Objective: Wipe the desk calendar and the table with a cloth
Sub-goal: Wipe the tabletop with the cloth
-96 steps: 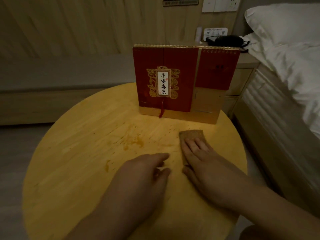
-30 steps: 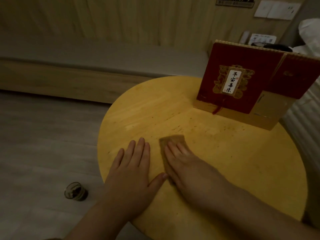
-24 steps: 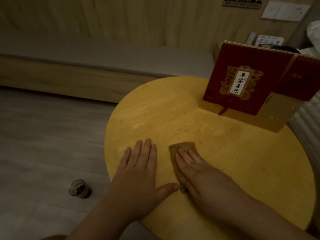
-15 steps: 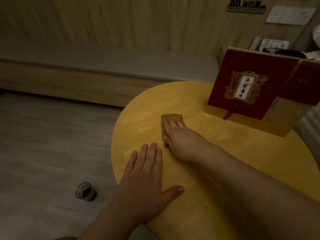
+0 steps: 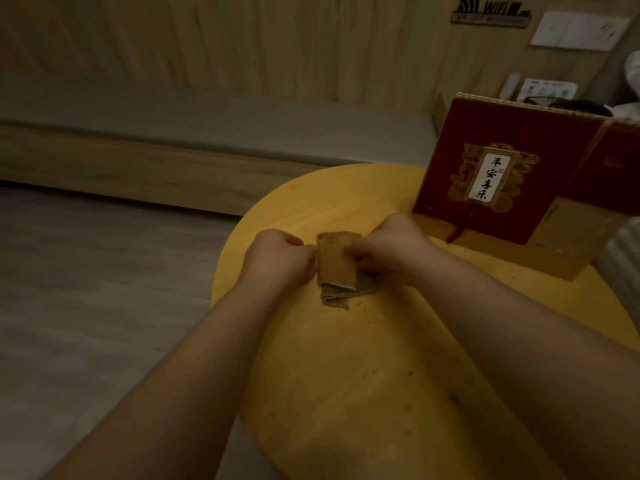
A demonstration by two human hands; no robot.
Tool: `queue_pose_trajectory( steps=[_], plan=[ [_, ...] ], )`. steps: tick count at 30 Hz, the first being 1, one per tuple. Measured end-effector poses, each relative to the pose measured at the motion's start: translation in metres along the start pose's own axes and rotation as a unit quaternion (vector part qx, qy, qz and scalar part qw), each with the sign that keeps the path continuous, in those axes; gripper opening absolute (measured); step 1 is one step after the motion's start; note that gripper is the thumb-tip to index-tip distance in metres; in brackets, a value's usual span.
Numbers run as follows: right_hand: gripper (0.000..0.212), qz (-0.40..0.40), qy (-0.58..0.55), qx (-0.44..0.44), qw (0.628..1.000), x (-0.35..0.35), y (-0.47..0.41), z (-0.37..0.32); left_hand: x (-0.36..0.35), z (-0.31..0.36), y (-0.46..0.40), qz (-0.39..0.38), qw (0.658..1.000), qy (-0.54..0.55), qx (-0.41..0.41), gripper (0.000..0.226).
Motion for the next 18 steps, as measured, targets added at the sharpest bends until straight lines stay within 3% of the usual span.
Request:
queue_pose_trajectory(
  steps=[3,6,10,13,15,18],
  plan=[
    [0.037,-0.021,-0.028,-0.004,0.999,-0.013,0.001,-0.005,-0.011,0.005,-0.013,-0.013,0.999,-0.009,0.034,0.021],
    [0.022,-0.063,-0.114,0.046,0.99,-0.025,0.009,-0.015,-0.007,0.001,-0.013,-0.022,0.998,0.039,0.047,0.012],
    [0.017,-0.115,-0.191,0.095,0.97,-0.039,0.024,-0.033,0.019,0.0,0.002,-0.01,0.999,0.05,-0.01,0.007],
    [0.019,-0.149,-0.304,0.094,0.936,-0.058,0.03,-0.048,0.046,0.002,0.011,-0.009,0.989,0.139,-0.052,0.011],
    [0.018,-0.136,-0.309,0.097,0.936,-0.068,0.029,-0.059,0.067,0.005,0.013,0.006,0.988,0.137,-0.071,0.009],
    [0.019,-0.073,-0.202,0.094,0.972,-0.078,0.017,-0.064,0.083,-0.001,0.002,0.038,0.996,0.063,-0.05,0.008]
  ],
)
Point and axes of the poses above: each hand's wrist, its own y-axis away from the middle knuckle, its own x-axis out of the back of the hand, z = x × y, the point moved 9 cm from there along -y, towards the middle knuckle, and after that the axes turned 9 degrees about -z, right-handed, at the moved point
